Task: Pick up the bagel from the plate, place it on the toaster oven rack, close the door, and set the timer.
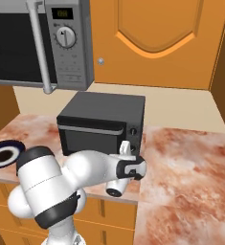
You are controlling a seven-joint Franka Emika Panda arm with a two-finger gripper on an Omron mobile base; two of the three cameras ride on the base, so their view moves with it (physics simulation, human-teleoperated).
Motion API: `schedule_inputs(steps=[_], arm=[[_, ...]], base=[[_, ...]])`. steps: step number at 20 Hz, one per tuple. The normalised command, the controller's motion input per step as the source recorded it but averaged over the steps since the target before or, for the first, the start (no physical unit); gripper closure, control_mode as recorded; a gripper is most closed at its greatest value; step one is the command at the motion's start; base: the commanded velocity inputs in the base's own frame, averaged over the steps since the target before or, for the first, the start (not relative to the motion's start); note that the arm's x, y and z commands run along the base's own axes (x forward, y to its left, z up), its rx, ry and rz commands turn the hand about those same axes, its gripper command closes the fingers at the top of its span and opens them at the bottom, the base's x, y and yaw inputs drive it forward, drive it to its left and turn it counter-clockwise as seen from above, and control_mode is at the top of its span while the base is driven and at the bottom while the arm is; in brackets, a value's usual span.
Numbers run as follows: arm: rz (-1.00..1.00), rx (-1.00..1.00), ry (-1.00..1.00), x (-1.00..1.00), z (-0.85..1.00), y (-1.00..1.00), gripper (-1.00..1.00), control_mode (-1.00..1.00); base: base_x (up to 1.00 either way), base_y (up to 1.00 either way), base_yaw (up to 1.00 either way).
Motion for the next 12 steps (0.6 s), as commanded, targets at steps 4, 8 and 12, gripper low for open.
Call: schedule_inputs(steps=[4,8,12], arm=[[0.14,0.74,0.01,0.0,0.24,-0.81,1.0,-1.0],[0.15,0.5,0.0,0.0,0.42,-0.69,1.0,-1.0],[0.18,0.53,0.0,0.0,0.63,-0.71,1.0,-1.0]], base=[[0.0,0.0,0.0],[0.0,0.0,0.0],[0.0,0.0,0.0]])
